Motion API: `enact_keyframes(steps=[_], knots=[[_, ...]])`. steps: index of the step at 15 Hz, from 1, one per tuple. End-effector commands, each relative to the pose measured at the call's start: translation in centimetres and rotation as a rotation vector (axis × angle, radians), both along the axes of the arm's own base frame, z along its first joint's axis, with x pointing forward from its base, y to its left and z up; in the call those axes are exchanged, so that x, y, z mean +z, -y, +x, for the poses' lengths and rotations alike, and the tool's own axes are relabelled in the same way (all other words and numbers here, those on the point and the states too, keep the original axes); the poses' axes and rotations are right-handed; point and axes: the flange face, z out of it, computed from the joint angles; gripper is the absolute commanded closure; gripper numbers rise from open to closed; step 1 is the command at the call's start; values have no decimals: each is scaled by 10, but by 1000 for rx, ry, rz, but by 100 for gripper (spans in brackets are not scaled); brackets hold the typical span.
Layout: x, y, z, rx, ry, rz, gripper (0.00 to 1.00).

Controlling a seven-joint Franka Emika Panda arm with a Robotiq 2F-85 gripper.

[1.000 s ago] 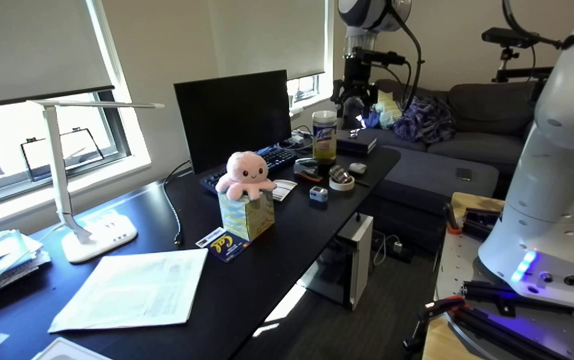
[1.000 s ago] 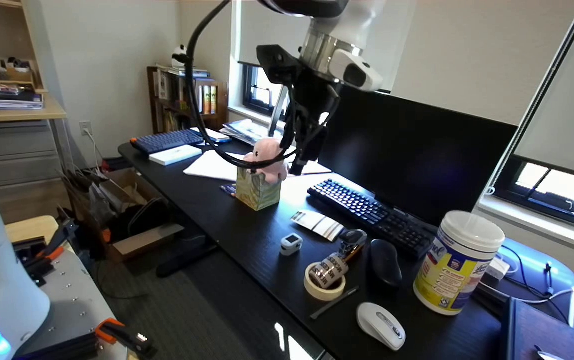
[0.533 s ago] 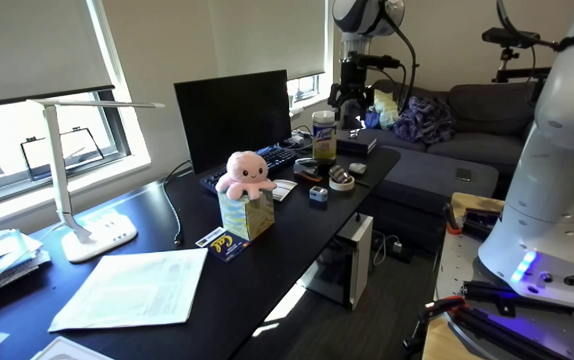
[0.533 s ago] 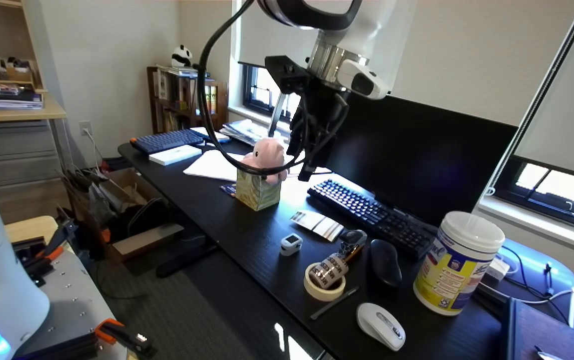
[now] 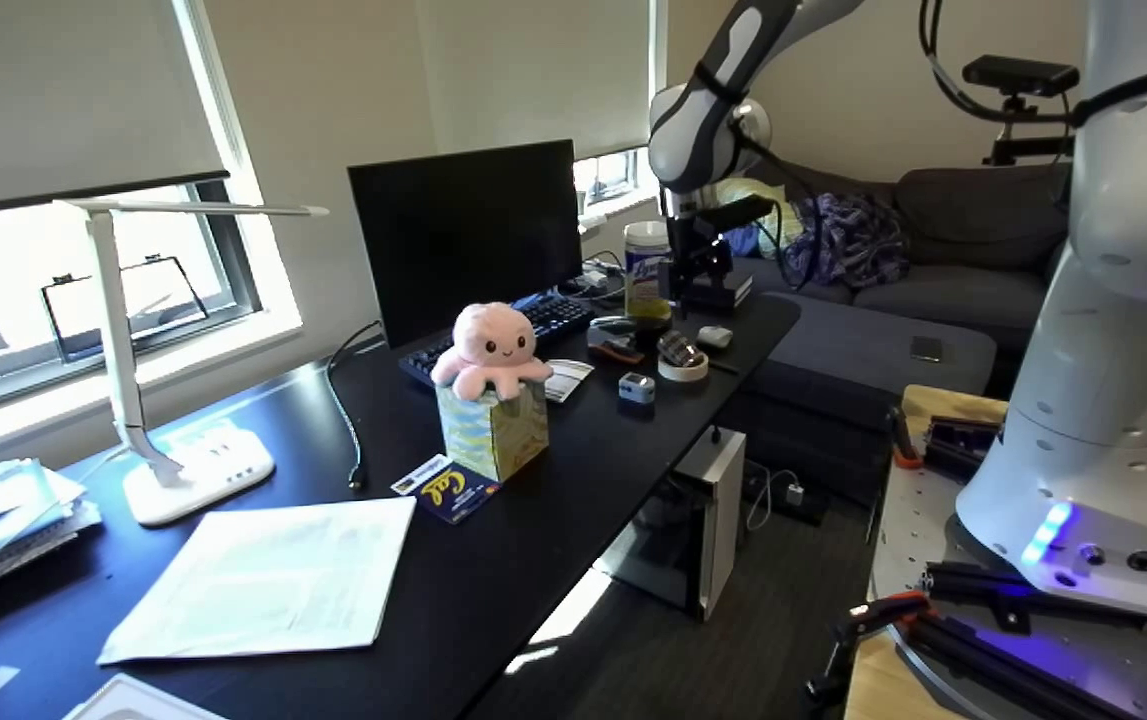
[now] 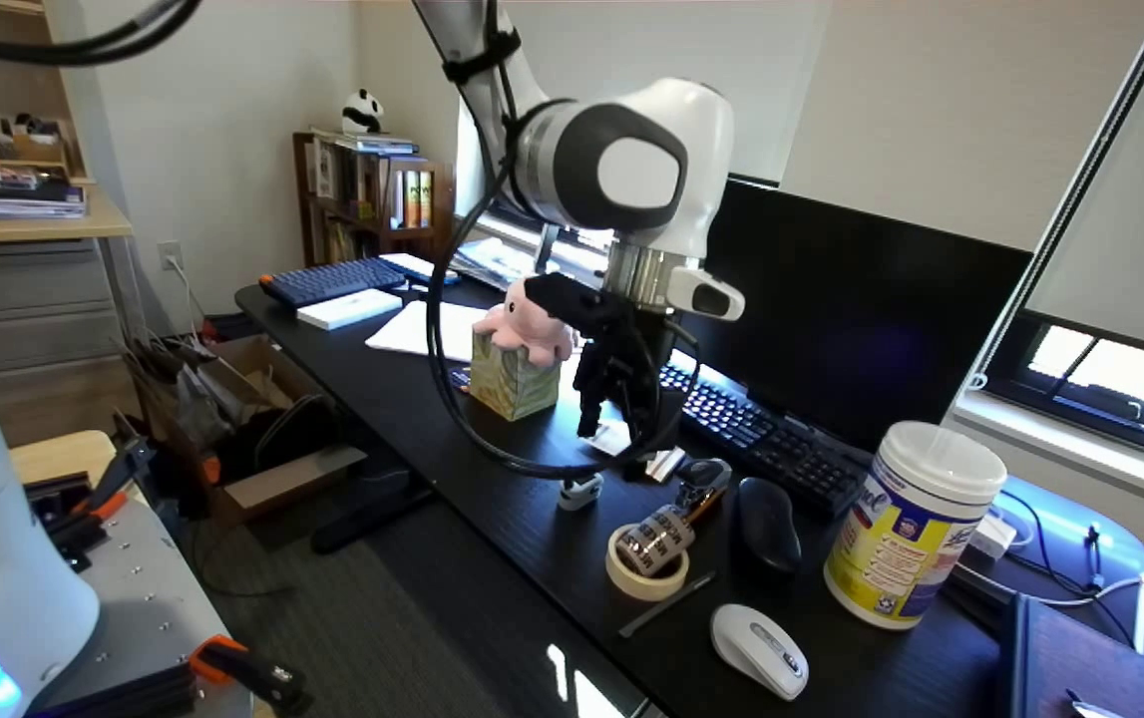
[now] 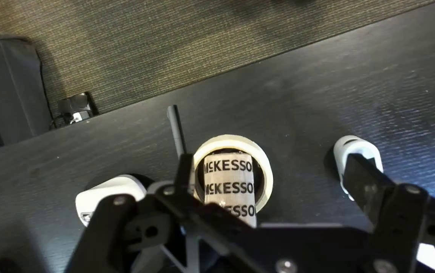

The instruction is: Move the brown object to the left

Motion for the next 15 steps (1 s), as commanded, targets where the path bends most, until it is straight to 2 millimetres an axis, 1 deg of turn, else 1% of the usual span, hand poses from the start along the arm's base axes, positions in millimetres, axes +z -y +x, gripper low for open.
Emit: enact_keyframes(steps=[1, 3, 4, 7, 9, 10, 13, 15], knots=[[-27, 13, 17, 81, -4, -53, 0], [-30, 21, 21, 64, -14, -35, 0], [-30, 10, 14, 41, -14, -35, 0], [-32, 17, 19, 39, -13, -41, 0], [-37, 27, 21, 108, -20, -26, 0], [-44, 34, 22, 149, -23, -7, 0], [-55, 54, 26, 202, -28, 1, 0], [-65, 63, 34, 225, -24, 17, 0]])
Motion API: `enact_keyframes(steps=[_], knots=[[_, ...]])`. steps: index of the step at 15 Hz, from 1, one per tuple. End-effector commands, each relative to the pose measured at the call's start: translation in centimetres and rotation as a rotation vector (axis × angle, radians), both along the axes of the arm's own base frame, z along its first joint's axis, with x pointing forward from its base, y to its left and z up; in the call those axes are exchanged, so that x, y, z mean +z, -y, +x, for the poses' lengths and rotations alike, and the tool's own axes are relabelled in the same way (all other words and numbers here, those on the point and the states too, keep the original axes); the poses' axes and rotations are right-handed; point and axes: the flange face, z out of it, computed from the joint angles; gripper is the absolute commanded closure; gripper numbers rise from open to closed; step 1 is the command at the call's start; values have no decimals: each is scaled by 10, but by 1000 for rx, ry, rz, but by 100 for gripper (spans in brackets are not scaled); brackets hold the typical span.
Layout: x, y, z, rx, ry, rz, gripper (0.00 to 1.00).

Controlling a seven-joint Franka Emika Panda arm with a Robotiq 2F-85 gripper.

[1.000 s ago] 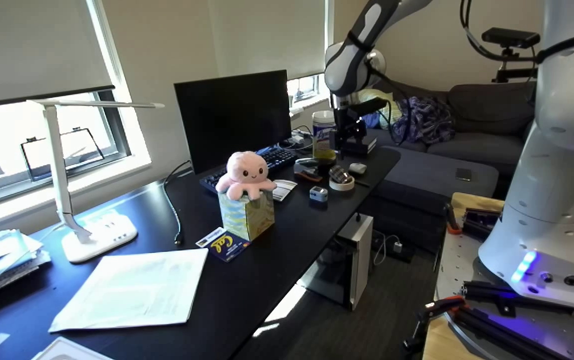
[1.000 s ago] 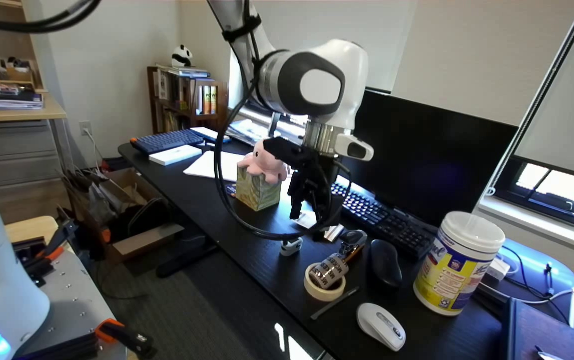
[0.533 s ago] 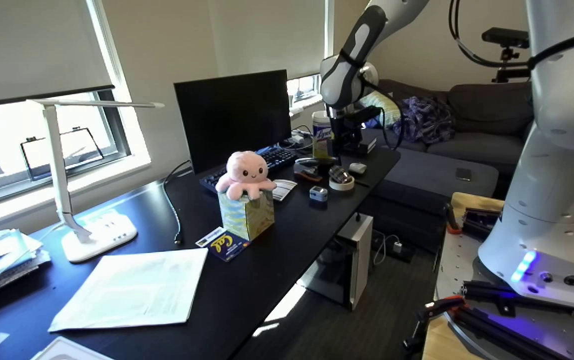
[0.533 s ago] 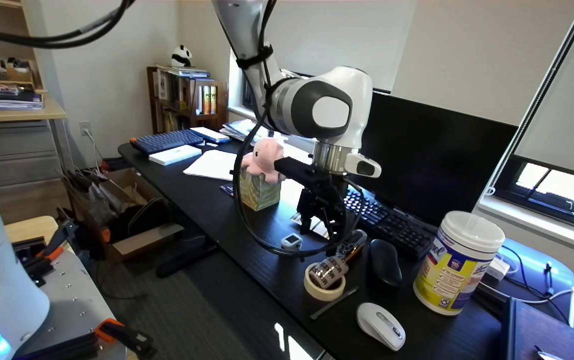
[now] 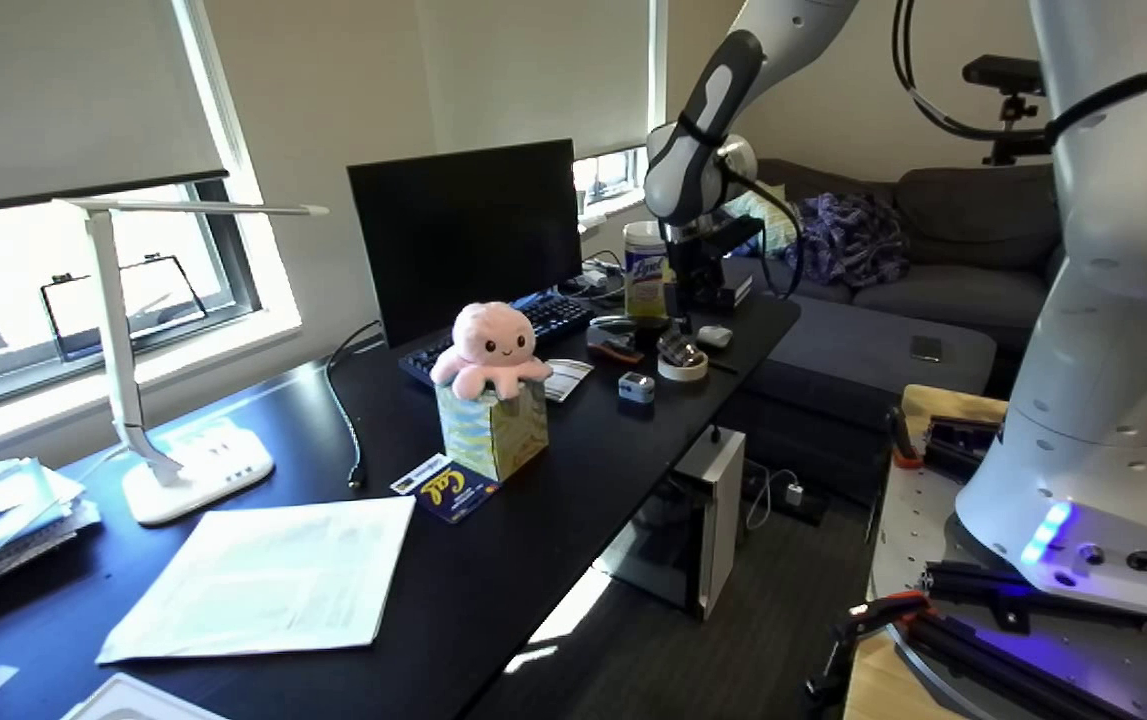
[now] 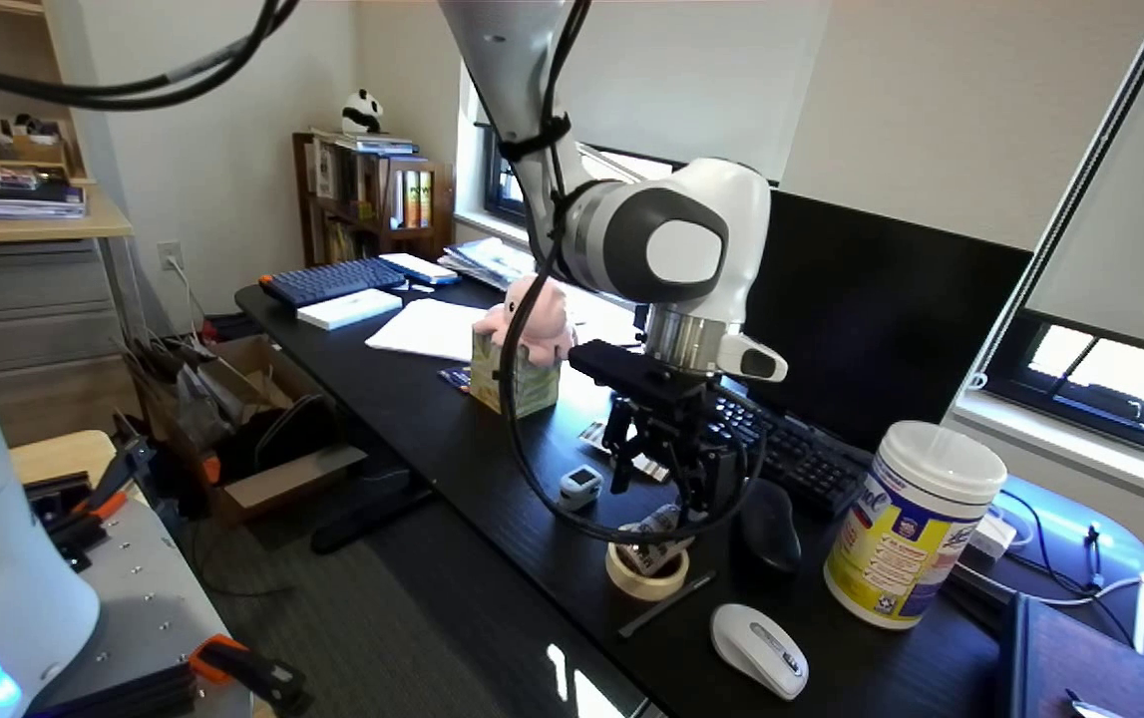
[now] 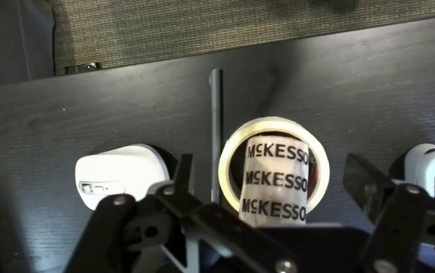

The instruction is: Move the brown object to the left

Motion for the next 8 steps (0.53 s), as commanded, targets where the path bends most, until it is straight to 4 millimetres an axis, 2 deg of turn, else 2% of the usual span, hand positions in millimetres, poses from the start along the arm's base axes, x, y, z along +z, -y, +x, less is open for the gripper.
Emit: enact_keyframes(steps=[1, 8], knots=[[-19, 16, 17, 51, 11, 52, 0], [-48, 14, 31, -122, 3, 168, 0]])
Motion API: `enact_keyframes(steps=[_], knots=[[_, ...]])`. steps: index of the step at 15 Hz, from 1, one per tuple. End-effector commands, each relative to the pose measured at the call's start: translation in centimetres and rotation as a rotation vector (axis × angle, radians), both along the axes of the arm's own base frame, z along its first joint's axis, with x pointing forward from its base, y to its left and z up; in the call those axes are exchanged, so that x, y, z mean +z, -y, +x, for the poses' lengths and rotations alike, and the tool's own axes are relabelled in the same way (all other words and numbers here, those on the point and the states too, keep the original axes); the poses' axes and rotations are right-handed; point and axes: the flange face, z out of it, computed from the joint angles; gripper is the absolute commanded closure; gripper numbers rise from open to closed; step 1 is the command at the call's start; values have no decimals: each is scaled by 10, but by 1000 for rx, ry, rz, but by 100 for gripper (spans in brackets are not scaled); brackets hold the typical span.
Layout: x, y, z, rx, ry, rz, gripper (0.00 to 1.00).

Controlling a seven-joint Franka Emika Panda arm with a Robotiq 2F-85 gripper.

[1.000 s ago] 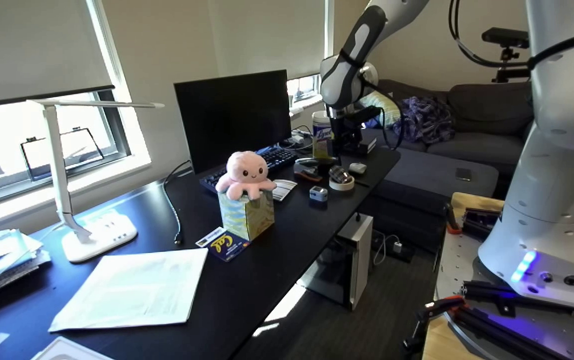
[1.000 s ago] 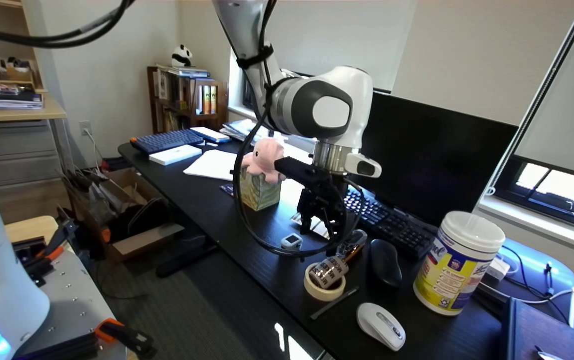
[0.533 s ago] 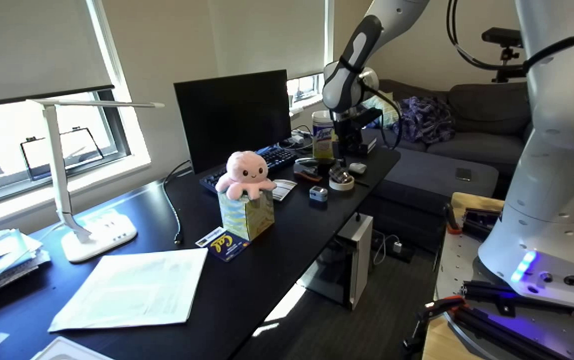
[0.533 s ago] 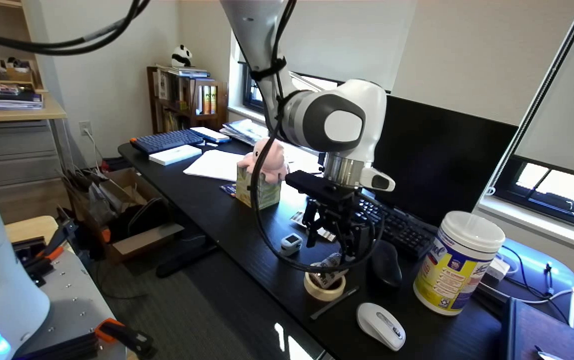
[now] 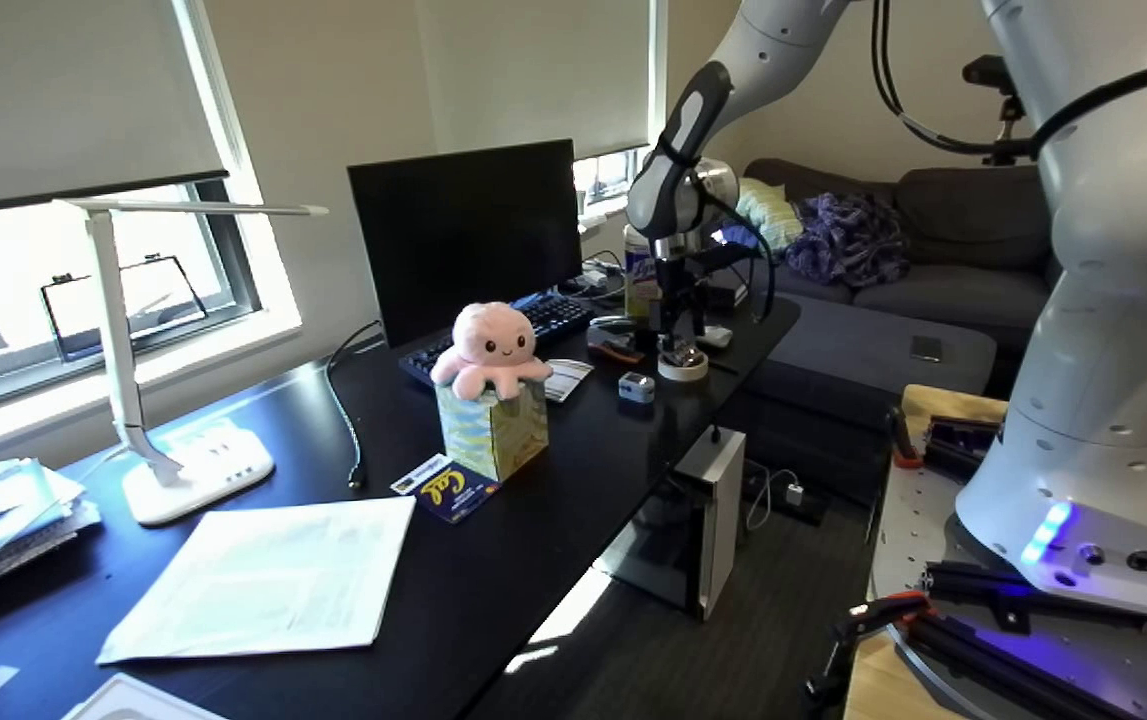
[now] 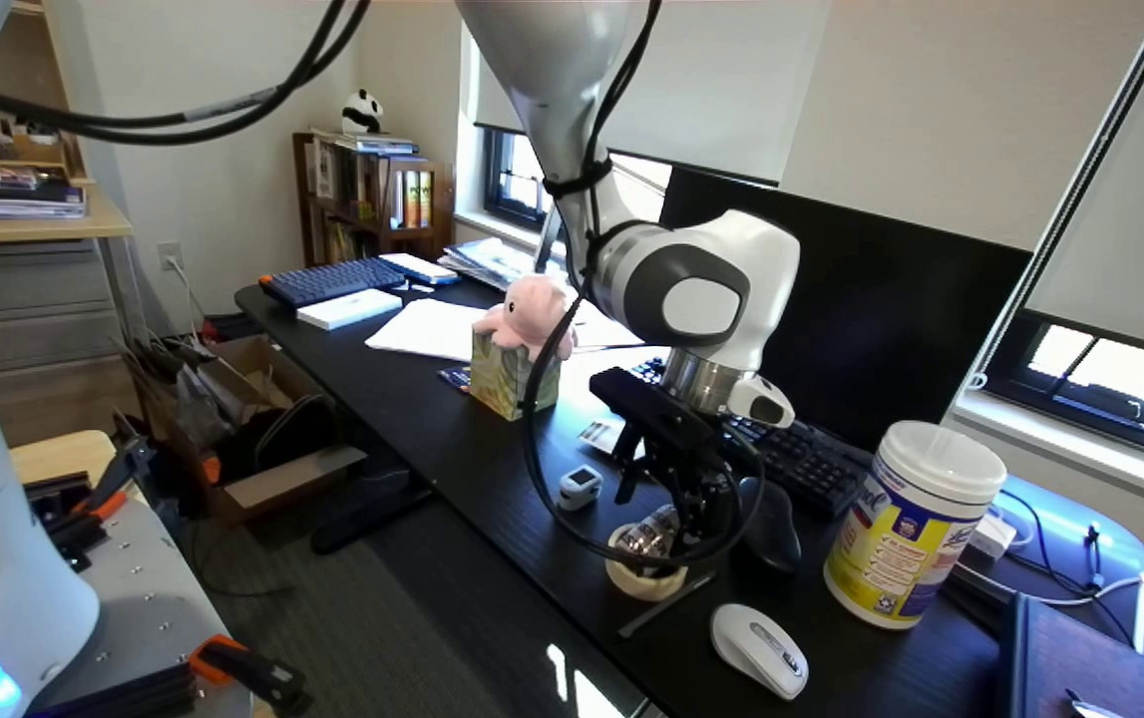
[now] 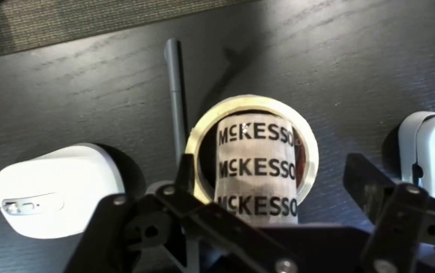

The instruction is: Move the brown object to the left

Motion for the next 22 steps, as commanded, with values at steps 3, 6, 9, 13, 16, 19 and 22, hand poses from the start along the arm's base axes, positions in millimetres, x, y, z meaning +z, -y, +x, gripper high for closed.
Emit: enact_keyframes(steps=[3, 6, 9, 13, 16, 19, 22], knots=[[-13, 11, 9, -88, -10, 48, 0], [-16, 15, 13, -110, -2, 38, 16], [-17, 14, 18, -101, 5, 26, 42], [-15, 13, 20, -89, 0, 21, 67], [-1, 14, 10, -90, -21, 12, 79], [25, 20, -9, -85, -71, -6, 83], [63, 30, -28, -48, -119, -32, 83]])
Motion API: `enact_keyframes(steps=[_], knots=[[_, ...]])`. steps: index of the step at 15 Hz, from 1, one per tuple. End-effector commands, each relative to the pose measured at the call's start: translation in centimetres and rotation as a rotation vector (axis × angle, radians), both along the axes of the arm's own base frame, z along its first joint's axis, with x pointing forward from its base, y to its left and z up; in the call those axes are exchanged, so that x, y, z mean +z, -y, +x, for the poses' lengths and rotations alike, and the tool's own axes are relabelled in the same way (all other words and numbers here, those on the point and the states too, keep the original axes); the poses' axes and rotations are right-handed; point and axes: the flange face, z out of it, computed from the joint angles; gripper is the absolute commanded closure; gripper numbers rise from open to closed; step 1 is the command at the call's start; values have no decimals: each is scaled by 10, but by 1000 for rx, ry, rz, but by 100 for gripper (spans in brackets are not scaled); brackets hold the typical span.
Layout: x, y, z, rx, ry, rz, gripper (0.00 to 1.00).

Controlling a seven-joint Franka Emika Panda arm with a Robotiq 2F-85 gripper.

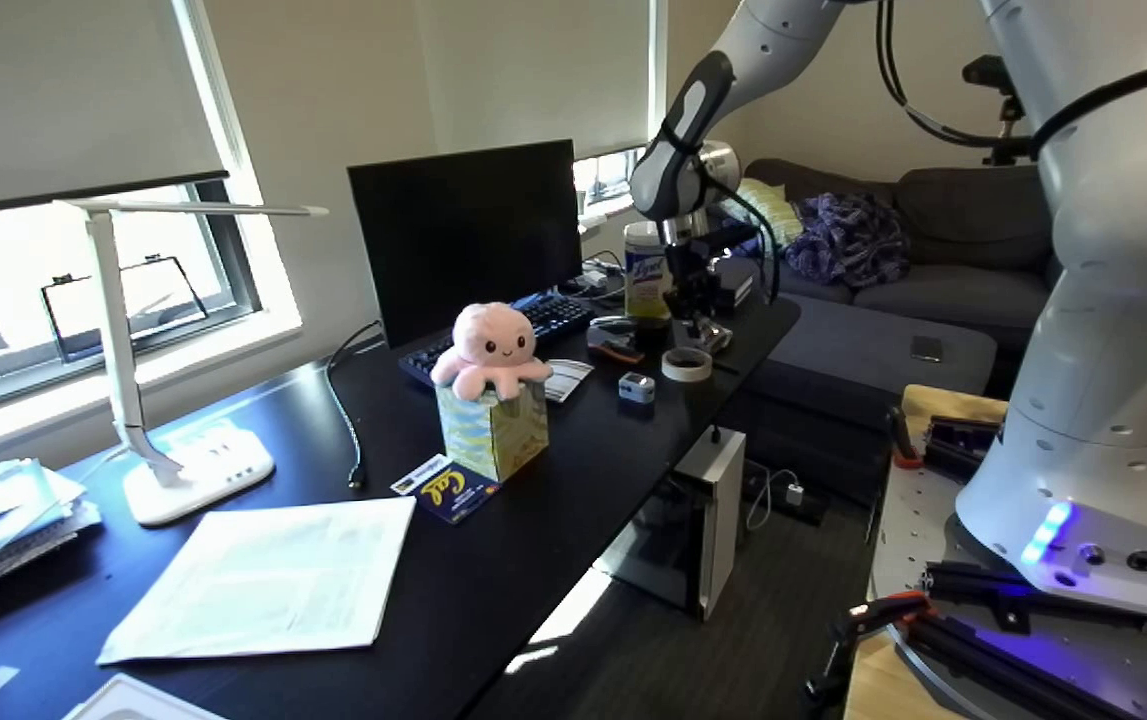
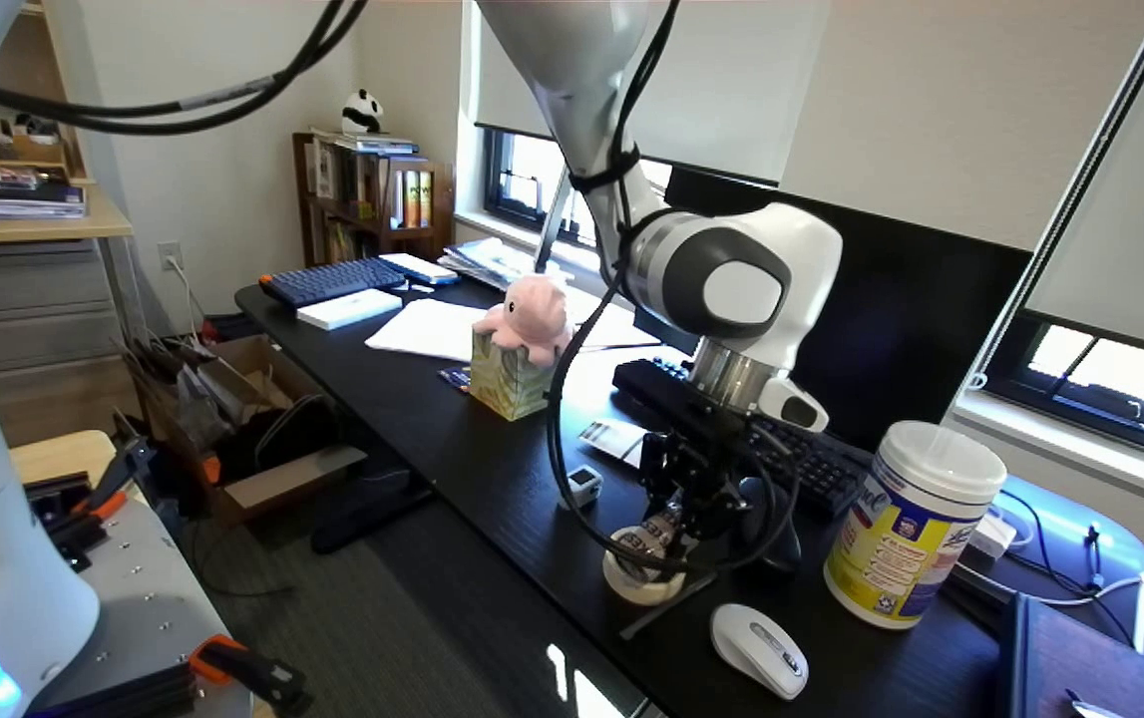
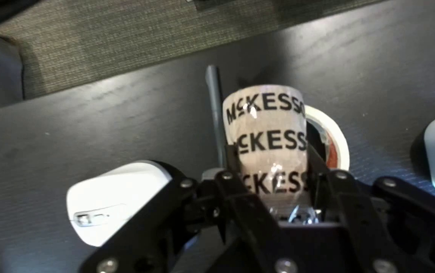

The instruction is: Move the brown object to the left

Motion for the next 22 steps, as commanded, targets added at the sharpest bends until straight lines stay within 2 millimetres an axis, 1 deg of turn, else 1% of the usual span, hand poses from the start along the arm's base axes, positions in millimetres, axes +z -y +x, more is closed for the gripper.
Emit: enact_keyframes(steps=[1, 2, 4, 5, 6, 7, 8, 9, 11, 12, 13, 14, 15, 16, 18, 19, 20, 22], knots=[[57, -4, -29, 29, -11, -28, 83], [68, -13, -31, 72, -4, -24, 83], [84, -42, -36, 193, -50, -38, 83], [87, -65, -40, 239, -71, -35, 83], [93, -83, -45, 285, -96, -38, 83], [91, -111, -46, 336, -119, -39, 83], [93, -131, -48, 390, -139, -36, 83], [96, -159, -50, 445, -160, -38, 83], [100, -204, -63, 560, -200, -43, 83], [104, -218, -67, 617, -211, -62, 83], [91, -199, -47, 536, -191, -31, 58], [94, -215, -52, 578, -198, -40, 58], [96, -224, -56, 602, -198, -46, 58], [98, -226, -58, 609, -198, -49, 58], [100, -222, -60, 602, -197, -51, 58], [88, -228, -63, 580, -235, -53, 83], [79, -237, -68, 562, -255, -63, 83], [56, -261, -91, 546, -298, -12, 83]])
